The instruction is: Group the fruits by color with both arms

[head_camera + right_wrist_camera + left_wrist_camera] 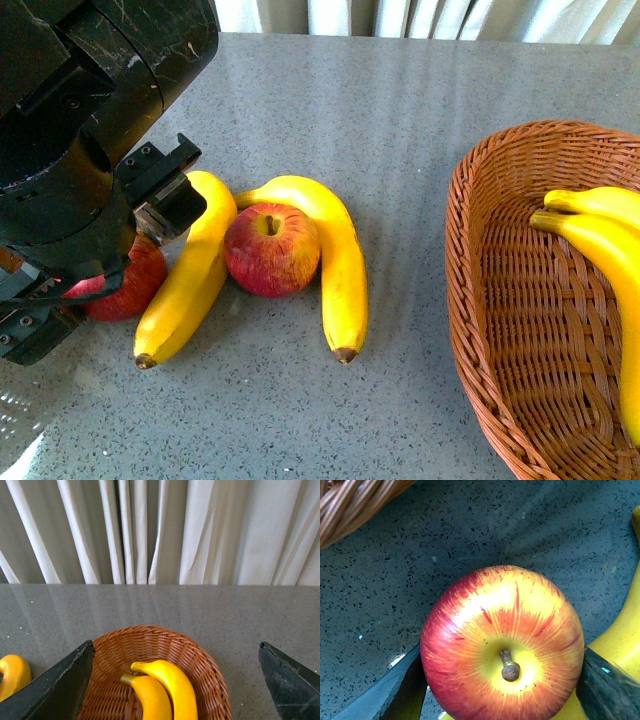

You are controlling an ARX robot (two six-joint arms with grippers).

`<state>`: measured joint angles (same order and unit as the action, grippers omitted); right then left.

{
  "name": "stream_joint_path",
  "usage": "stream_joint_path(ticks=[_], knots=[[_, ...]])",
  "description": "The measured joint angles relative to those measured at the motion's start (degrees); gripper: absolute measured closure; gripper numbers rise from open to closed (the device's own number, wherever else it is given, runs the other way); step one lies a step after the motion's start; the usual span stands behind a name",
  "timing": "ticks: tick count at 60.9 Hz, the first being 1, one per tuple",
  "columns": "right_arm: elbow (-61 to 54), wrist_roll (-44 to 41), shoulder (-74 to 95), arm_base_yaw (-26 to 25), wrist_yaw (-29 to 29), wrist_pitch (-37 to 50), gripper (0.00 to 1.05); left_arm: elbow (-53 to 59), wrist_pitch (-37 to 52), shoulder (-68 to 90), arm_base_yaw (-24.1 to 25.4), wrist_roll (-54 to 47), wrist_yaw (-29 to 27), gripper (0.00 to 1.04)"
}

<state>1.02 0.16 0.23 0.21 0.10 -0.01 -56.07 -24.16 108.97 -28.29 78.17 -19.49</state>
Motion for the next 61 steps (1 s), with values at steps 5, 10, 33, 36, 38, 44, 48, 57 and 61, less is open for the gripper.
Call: stream_joint_path(ticks=[5, 10, 33, 36, 38, 44, 48, 57, 61], knots=[[0.0, 0.0, 0.0, 0.0, 0.0, 0.0, 0.09, 0.0, -0.5, -0.9, -0.2, -0.3, -0.2, 0.34], [0.0, 0.0, 0.0, 0.0, 0.0, 0.0, 0.09, 0.0, -0.7, -2.9, -0.5, -0.7, -1.0, 0.34], [0.0, 0.0, 0.0, 0.0, 0.0, 0.0, 0.09, 3.2, -4.9, -20.3, 2.7, -1.5, -6.9, 0.34], [0.0, 0.0, 0.0, 0.0, 0.0, 0.0, 0.09, 4.3, -5.7, -22.0, 4.2, -1.6, -7.9, 0.34], [0.0, 0.0, 0.0, 0.0, 0.0, 0.0, 0.09, 5.4, -6.1, -23.2, 5.4, -1.6, -8.2, 0.34], [0.0, 0.0, 0.0, 0.0, 0.0, 0.0, 0.09, 8.7, -6.6, -26.0, 9.1, -1.6, -8.7, 0.34], [0.0, 0.0, 0.0, 0.0, 0.0, 0.0, 0.09, 11.4, -6.8, -27.4, 11.6, -1.6, -8.9, 0.34], [0.0, 0.0, 0.0, 0.0, 0.0, 0.0, 0.09, 16.5, -5.6, -27.7, 15.6, -1.6, -7.9, 0.34], [0.0, 0.0, 0.0, 0.0, 0.0, 0.0, 0.09, 17.8, -4.1, -27.5, 16.6, -1.8, -7.6, 0.34]])
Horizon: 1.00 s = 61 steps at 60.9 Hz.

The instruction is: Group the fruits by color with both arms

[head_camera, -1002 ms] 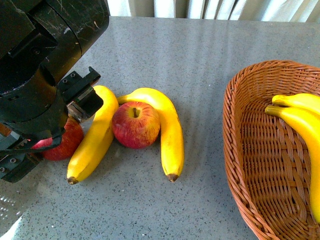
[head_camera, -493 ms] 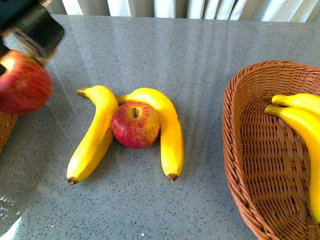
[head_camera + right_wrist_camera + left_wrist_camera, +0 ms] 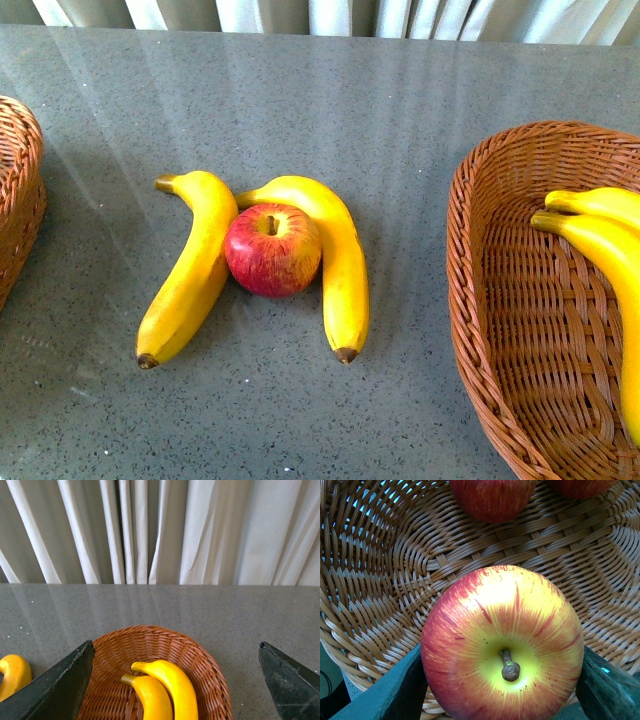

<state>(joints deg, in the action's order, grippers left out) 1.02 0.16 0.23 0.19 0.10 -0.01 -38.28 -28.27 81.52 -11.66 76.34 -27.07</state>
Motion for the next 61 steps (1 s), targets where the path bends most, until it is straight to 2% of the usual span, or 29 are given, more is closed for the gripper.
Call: stream_joint_path(ticks=[17, 21, 25, 28, 32, 50, 61], knots=[[0.0, 0.0, 0.0, 0.0, 0.0, 0.0, 0.09, 1.9, 2.8, 1.9, 1.7, -0.2, 0.6, 0.34], [0.0, 0.0, 0.0, 0.0, 0.0, 0.0, 0.09, 2.2, 2.9, 2.0, 1.9, -0.3, 0.6, 0.23], [0.0, 0.0, 0.0, 0.0, 0.0, 0.0, 0.09, 2.6, 3.1, 2.0, 2.0, -0.3, 0.6, 0.18], [0.0, 0.0, 0.0, 0.0, 0.0, 0.0, 0.09, 2.7, 3.3, 2.0, 1.9, -0.3, 0.7, 0.08], [0.0, 0.0, 0.0, 0.0, 0.0, 0.0, 0.09, 2.7, 3.2, 1.7, 1.0, -0.6, -0.1, 0.1], [0.0, 0.0, 0.0, 0.0, 0.0, 0.0, 0.09, -4.1, 8.7, 3.7, -12.1, -10.7, -2.3, 0.09], [0.0, 0.0, 0.0, 0.0, 0.0, 0.0, 0.09, -11.5, 12.6, 11.2, -20.9, -15.9, 1.8, 0.09]])
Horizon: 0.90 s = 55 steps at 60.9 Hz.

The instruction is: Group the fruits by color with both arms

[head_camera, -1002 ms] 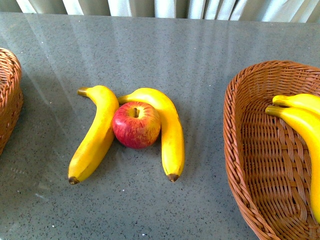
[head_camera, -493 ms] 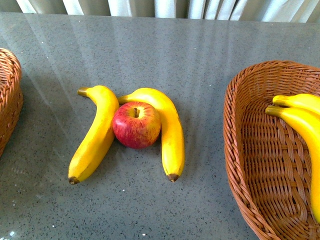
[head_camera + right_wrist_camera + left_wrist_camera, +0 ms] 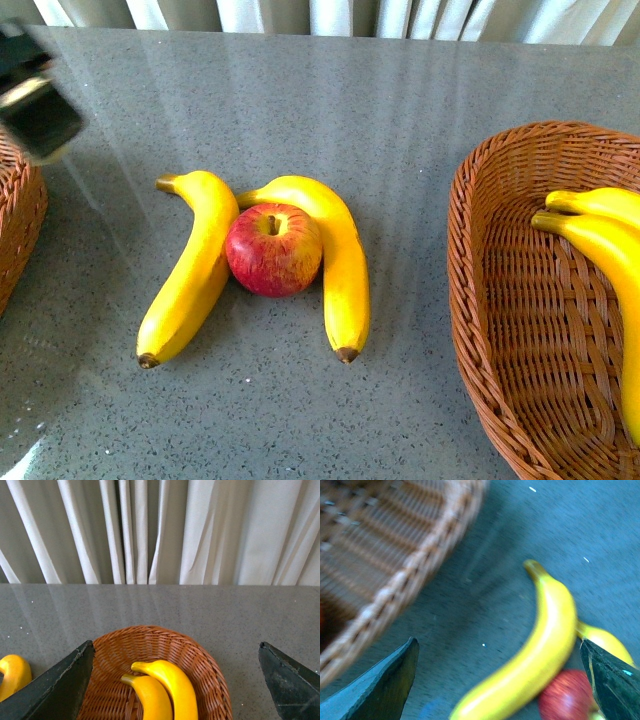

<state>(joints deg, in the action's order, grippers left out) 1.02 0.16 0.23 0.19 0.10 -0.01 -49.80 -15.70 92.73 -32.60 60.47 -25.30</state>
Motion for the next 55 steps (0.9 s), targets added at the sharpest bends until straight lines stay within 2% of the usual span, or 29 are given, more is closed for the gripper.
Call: stream_joint_path(ticks=[8, 16, 30, 55], knots=[[0.0, 0.0, 0.0, 0.0, 0.0, 0.0, 0.09, -5.1, -0.1, 4.7, -4.2, -1.9, 1.7, 0.09], [0.0, 0.0, 0.0, 0.0, 0.0, 0.0, 0.09, -8.7, -0.4, 7.9, -6.2, -3.9, 1.7, 0.09], [0.0, 0.0, 0.0, 0.0, 0.0, 0.0, 0.09, -11.2, -1.3, 11.2, -6.9, -6.4, 2.3, 0.09], [0.0, 0.0, 0.0, 0.0, 0.0, 0.0, 0.09, -12.7, -2.1, 15.1, -7.4, -11.9, 8.9, 0.09]])
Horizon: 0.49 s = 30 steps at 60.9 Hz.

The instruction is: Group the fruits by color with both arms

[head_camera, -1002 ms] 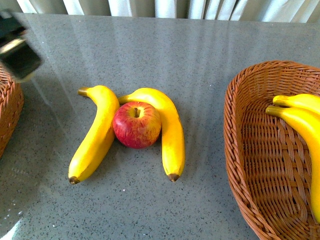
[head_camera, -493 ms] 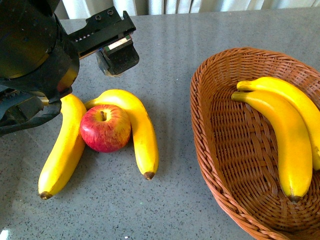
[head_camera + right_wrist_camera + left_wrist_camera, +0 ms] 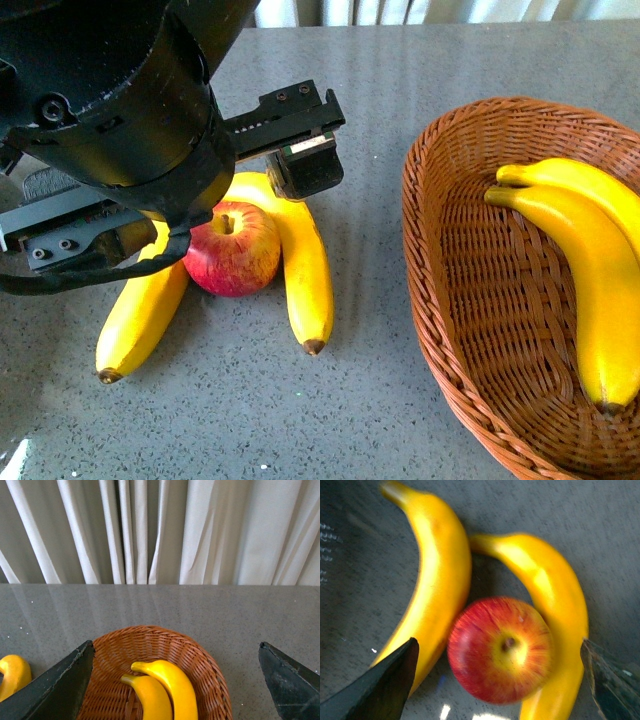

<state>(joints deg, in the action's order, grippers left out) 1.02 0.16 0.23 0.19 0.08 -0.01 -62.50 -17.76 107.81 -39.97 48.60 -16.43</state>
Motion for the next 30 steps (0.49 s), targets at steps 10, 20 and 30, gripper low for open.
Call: stream_joint_path(ticks=[10, 20, 30], knots=[[0.0, 0.0, 0.0, 0.0, 0.0, 0.0, 0.09, -0.6, -0.3, 1.9, -0.2, -1.4, 0.7, 0.09], [0.0, 0.0, 0.0, 0.0, 0.0, 0.0, 0.09, -0.7, -0.3, 3.0, -0.2, -2.1, 1.4, 0.09], [0.0, 0.0, 0.0, 0.0, 0.0, 0.0, 0.09, -1.3, -0.3, 3.7, -0.2, -2.8, 1.7, 0.09]])
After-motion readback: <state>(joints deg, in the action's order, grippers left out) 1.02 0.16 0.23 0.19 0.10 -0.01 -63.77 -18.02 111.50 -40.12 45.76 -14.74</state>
